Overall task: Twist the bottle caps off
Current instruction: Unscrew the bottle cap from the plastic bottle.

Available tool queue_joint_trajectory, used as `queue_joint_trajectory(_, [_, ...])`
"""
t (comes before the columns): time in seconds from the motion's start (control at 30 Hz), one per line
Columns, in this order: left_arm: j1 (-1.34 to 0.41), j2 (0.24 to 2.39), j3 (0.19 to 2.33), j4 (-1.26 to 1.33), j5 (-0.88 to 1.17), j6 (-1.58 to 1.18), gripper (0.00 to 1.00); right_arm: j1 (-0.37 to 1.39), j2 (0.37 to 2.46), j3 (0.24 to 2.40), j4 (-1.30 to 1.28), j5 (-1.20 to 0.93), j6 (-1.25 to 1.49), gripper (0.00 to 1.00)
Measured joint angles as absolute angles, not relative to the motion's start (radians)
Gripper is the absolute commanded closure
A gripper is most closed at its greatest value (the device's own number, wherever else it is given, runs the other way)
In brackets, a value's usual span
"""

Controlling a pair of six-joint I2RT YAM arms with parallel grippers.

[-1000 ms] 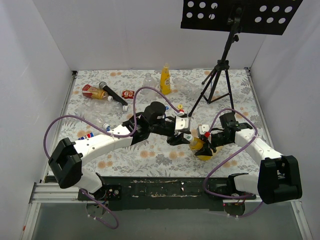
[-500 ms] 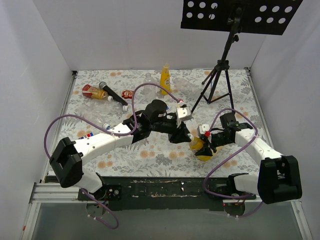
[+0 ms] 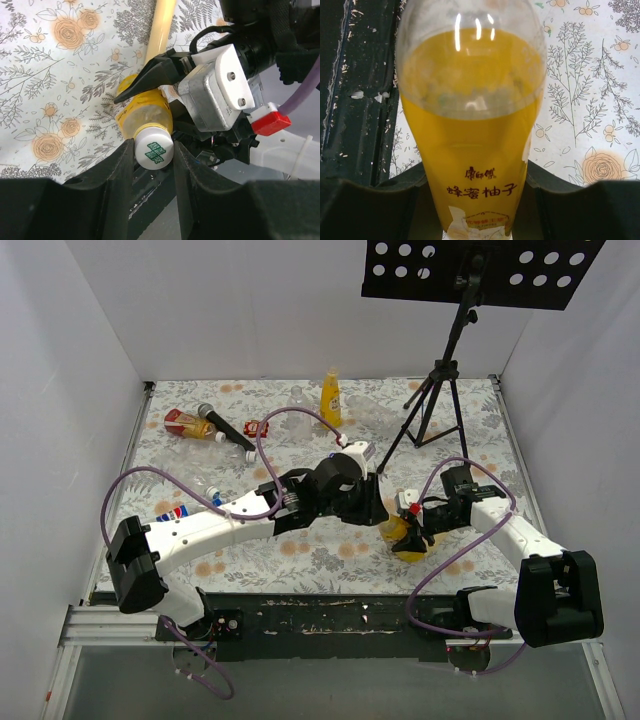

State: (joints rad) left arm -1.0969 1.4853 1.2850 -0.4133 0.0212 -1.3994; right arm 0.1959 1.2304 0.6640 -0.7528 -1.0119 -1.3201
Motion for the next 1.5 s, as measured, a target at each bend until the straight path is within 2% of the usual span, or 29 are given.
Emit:
queue_joint_trajectory(0.07, [-1.106, 1.487, 1.291, -0.427, -0.022, -1.43, 0.97, 0.196, 1.23, 0.664, -0.749, -1.008, -1.317, 0.99])
queue_joint_trajectory(0.1, [-1.11, 1.487, 1.291, -0.431, -0.039, -1.442, 0.89, 0.196, 1.23, 0.664, -0.748, -1.007, -1.316, 0.99])
queue_joint_trajectory(0.2, [-1.117, 1.487, 1.291, -0.437, -0.071, -1.465, 0.78, 0.196, 1.231, 0.664, -0.745, -1.003, -1.313, 0.99])
queue_joint_trajectory(0.3, [-1.121, 1.487, 1.291, -0.438, -0.088, -1.471, 0.58, 0.196, 1.232, 0.664, -0.741, -1.002, -1.312, 0.99])
queue_joint_trajectory(0.37, [-1.122, 1.486, 1.291, -0.438, -0.096, -1.468, 0.42, 0.196, 1.232, 0.664, -0.739, -1.002, -1.312, 0.99])
queue_joint_trajectory(0.53, [-1.121, 1.469, 1.279, -0.437, -0.102, -1.457, 0.26, 0.197, 1.232, 0.664, -0.734, -1.004, -1.313, 0.99])
queue_joint_trajectory(0.77, [-1.121, 1.317, 1.171, -0.41, -0.091, -1.337, 0.04, 0.197, 1.234, 0.664, -0.733, -1.004, -1.313, 0.99])
queue_joint_trajectory(1.13, [-1.122, 1.054, 0.936, -0.204, 0.142, -0.629, 0.02, 0.197, 1.234, 0.664, -0.734, -1.005, -1.318, 0.99])
queue_joint_trajectory(1.3, [-1.117, 1.073, 0.894, -0.137, 0.236, -0.379, 0.02, 0.197, 1.234, 0.664, -0.736, -1.007, -1.328, 0.99])
queue_joint_trajectory(1.5, [-1.033, 1.192, 0.926, -0.089, 0.399, -0.259, 0.02, 0.197, 1.234, 0.664, -0.739, -1.013, -1.34, 0.99])
